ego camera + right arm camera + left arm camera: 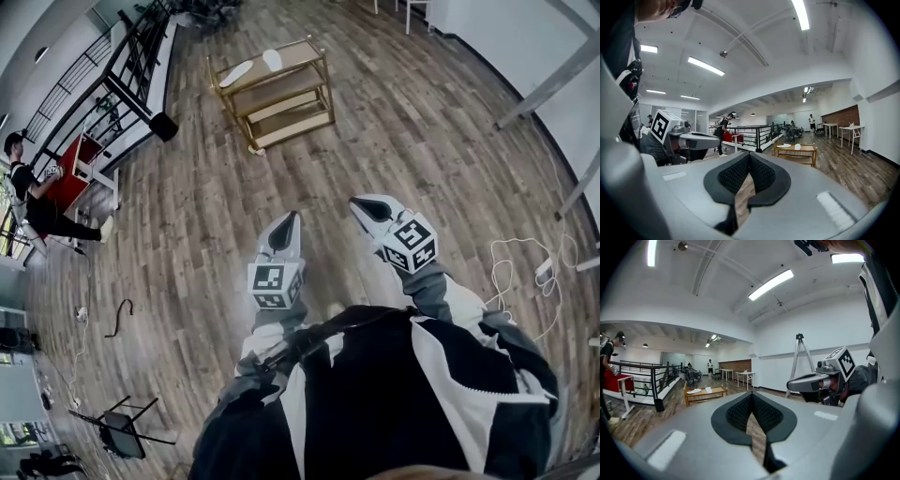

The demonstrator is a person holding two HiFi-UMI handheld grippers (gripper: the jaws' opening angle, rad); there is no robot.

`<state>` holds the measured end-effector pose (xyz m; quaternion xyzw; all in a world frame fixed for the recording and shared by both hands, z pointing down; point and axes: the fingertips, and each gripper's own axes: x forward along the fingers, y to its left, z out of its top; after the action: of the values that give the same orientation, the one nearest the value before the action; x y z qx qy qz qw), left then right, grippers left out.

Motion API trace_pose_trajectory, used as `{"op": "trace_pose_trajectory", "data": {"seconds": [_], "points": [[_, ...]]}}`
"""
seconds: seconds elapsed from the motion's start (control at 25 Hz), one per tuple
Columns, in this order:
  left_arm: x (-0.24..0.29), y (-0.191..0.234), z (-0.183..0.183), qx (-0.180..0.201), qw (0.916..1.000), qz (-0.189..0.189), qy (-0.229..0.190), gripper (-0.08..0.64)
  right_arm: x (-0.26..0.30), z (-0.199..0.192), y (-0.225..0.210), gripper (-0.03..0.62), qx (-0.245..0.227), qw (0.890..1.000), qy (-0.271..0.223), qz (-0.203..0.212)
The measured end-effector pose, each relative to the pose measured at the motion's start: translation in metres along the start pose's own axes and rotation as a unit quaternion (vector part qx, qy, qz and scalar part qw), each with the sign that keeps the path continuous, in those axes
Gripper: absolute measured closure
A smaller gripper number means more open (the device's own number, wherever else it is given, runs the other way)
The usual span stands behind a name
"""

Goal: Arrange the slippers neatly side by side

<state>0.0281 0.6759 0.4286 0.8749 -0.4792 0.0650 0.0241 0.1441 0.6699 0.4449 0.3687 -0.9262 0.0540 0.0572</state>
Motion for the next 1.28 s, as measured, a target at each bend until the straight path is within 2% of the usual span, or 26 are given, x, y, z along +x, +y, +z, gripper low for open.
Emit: {"op": "trace_pose_trajectory", "data": {"seconds": [0.24,0.4,0.6,1.0,1.28], "points": [[0.023,0.045,-0.001,0.005,0.9998,-0.021,0.001,0.546,0.053,0.007,-0.012,0.587,0.003,1.000,-0.004,-0.013],[0.031,0.076,0.000,0.012,0.9997,-0.022,-0.003,0.546,0.085,0.009,-0.012,0.587,0.004,1.000,-0.001,-0.017],[0.036,0.107,0.000,0.001,0.9997,-0.017,-0.020,0.546,0.111,0.004,-0.009,0.588,-0.002,1.000,0.008,-0.018],[0.060,0.112,-0.015,-0.009,0.9991,-0.038,-0.015,0.546,0.124,-0.002,-0.025,0.588,0.001,0.999,0.022,-0.029],[0.097,0.125,-0.018,-0.008,0.9996,-0.026,-0.007,0.546,0.150,-0.002,-0.062,0.587,0.006,1.000,0.018,-0.013]]}}
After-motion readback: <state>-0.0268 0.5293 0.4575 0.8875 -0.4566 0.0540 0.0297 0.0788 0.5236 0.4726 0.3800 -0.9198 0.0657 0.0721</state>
